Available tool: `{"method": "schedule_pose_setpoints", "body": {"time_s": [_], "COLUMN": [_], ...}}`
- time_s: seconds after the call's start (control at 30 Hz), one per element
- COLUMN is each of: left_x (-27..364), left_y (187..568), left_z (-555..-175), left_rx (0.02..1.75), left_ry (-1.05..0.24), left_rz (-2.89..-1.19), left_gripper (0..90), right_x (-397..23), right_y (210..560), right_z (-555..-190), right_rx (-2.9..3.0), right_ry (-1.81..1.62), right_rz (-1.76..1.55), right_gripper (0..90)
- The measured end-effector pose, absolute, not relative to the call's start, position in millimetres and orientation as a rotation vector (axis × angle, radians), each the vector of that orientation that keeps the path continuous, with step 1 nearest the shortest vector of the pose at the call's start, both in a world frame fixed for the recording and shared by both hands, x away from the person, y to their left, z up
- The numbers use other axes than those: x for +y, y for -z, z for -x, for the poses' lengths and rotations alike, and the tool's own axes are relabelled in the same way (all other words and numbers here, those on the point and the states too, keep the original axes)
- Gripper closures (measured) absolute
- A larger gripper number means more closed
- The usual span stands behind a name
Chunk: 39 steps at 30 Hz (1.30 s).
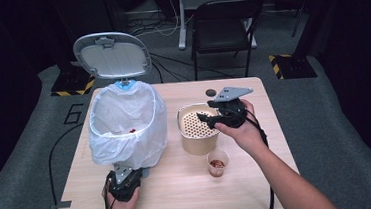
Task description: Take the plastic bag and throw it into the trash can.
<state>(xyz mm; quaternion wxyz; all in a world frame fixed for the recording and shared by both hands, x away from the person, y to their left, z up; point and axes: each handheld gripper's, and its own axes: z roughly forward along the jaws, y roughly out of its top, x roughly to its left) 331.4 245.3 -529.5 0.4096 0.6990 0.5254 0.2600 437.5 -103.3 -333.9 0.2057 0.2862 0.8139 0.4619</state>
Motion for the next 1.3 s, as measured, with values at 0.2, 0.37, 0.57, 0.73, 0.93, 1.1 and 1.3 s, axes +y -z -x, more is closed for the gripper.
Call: {"method": "schedule_pose_setpoints", "body": {"time_s": [0.2, 0.37, 0.57, 0.73, 0.93, 1.1, 1.3], "left_x": [245.3, 245.3, 245.4, 245.3, 245.2, 245.3, 245.4], "left_y": [529.5, 529.6, 529.6, 529.6, 529.6, 529.6, 529.6], "left_z": [-331.5, -331.5, -331.5, -331.5, -331.4, -331.5, -331.5], "left_rx": [1.323, 1.324, 1.324, 1.324, 1.326, 1.324, 1.323], "left_ry": [-0.655, -0.654, -0.653, -0.653, -0.653, -0.653, -0.654], "left_rz": [-1.76, -1.758, -1.759, -1.759, -1.757, -1.758, -1.76], "left_gripper": [69.2, 69.2, 69.2, 69.2, 69.2, 69.2, 69.2], "right_x": [-118.4, -126.9, -134.3, -140.9, -144.4, -139.4, -139.4], "right_y": [351.4, 368.7, 385.6, 401.1, 415.2, 416.9, 417.5], "right_z": [-443.1, -450.2, -458.0, -466.5, -474.1, -474.7, -475.9], "right_rx": [2.256, 2.243, 2.22, 2.222, 2.243, 2.246, 2.232], "right_ry": [-1.232, -1.197, -1.178, -1.151, -1.185, -1.166, -1.179], "right_rz": [-0.877, -0.926, -1.004, -1.061, -1.144, -1.143, -1.181], "right_gripper": [44.8, 50.4, 54.1, 54.2, 59.1, 62.6, 63.6]}}
